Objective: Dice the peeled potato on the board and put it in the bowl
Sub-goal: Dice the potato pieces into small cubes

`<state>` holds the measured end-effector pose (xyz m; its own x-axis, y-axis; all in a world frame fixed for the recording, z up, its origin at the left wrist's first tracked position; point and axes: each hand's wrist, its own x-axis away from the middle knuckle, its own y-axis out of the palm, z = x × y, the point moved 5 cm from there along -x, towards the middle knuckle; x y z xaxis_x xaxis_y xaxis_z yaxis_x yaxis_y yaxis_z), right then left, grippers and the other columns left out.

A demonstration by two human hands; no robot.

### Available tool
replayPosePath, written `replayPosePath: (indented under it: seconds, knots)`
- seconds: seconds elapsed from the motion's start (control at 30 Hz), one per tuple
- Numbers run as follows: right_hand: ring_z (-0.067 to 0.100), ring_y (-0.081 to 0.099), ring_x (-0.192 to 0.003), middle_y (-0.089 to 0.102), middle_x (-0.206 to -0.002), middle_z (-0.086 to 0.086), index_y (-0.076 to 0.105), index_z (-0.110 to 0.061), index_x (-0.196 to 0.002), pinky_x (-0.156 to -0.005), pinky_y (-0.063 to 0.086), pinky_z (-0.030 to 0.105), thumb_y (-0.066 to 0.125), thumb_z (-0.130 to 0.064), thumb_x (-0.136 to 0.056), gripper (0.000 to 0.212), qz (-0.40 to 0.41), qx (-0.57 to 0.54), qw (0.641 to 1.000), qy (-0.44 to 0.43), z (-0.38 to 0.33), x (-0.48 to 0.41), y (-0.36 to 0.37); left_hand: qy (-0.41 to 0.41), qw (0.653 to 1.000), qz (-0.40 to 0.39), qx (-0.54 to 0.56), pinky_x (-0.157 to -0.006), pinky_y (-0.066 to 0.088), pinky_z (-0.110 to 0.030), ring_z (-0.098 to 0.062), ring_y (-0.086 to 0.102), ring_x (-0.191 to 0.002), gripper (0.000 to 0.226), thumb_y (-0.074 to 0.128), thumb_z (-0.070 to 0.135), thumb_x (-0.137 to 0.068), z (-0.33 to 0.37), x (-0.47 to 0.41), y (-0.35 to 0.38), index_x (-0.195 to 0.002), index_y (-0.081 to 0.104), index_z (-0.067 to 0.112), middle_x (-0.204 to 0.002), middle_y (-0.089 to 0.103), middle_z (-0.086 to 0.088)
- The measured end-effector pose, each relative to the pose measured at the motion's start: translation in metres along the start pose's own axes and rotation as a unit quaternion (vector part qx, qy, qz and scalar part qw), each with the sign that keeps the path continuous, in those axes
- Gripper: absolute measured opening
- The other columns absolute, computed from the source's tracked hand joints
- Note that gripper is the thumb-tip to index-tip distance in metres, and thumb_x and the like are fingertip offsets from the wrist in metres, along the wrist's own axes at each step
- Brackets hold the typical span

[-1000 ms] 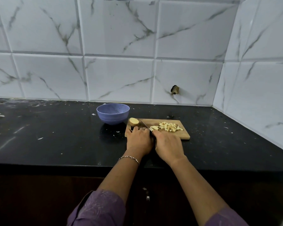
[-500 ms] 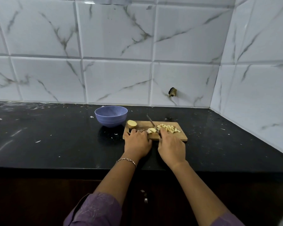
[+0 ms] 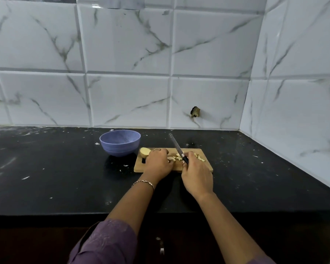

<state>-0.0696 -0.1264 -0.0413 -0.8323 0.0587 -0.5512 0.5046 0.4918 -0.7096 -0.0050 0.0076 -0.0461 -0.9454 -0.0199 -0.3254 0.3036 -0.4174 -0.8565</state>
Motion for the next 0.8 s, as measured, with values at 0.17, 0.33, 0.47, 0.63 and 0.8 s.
replayPosePath:
  seconds: [0.17,0.33,0.47,0.63,0.8]
  knots:
    - [0.016,0.064,-0.09,0.066,-0.101,-0.006,0.051,-0.023,-0.124,-0.067,0.049,0.03,0.051,-0.026,-0.101,0.023,0.004,0.003,1.0,-0.006,0.0,0.0,0.002,0.006,0.999,-0.001,-0.033,-0.096,0.047,-0.039,-0.027,0.053,-0.116,0.032,0.054,0.029,-0.092,-0.002,-0.011,0.009,-0.116,0.065,0.011,-0.119,0.063,-0.012]
    - [0.015,0.064,-0.092,0.066,-0.101,-0.007,0.052,-0.024,-0.124,-0.071,0.051,0.031,0.052,-0.026,-0.101,0.023,0.012,-0.002,1.0,0.01,0.002,0.0,-0.002,0.006,0.999,0.011,-0.043,-0.096,0.049,-0.04,-0.027,0.055,-0.115,0.029,0.054,0.023,-0.094,-0.005,-0.013,0.006,-0.119,0.063,0.011,-0.119,0.063,-0.011]
    - [0.014,0.063,-0.095,0.066,-0.102,-0.007,0.052,-0.024,-0.124,-0.072,0.05,0.031,0.051,-0.025,-0.101,0.023,0.015,-0.004,1.0,0.02,0.002,0.0,-0.005,0.029,0.999,0.004,-0.031,-0.097,0.047,-0.041,-0.026,0.054,-0.115,0.031,0.054,0.028,-0.092,-0.003,-0.012,0.008,-0.117,0.067,0.014,-0.119,0.064,-0.009]
    - [0.015,0.063,-0.097,0.066,-0.104,-0.007,0.052,-0.025,-0.124,-0.073,0.051,0.034,0.052,-0.024,-0.101,0.023,0.009,-0.009,0.999,0.032,0.002,0.0,-0.005,0.035,0.999,0.014,-0.013,-0.096,0.048,-0.041,-0.022,0.056,-0.115,0.036,0.062,0.043,-0.086,-0.002,-0.011,0.008,-0.112,0.069,0.019,-0.116,0.068,-0.003]
    - [0.014,0.063,-0.097,0.066,-0.106,-0.007,0.052,-0.025,-0.123,-0.072,0.049,0.031,0.053,-0.025,-0.1,0.023,0.006,-0.012,0.999,0.04,0.002,-0.001,-0.006,0.045,0.999,0.024,-0.003,-0.087,0.052,-0.037,-0.02,0.062,-0.103,0.018,0.065,0.034,-0.085,-0.001,-0.008,-0.002,-0.096,0.071,0.021,-0.102,0.071,-0.001]
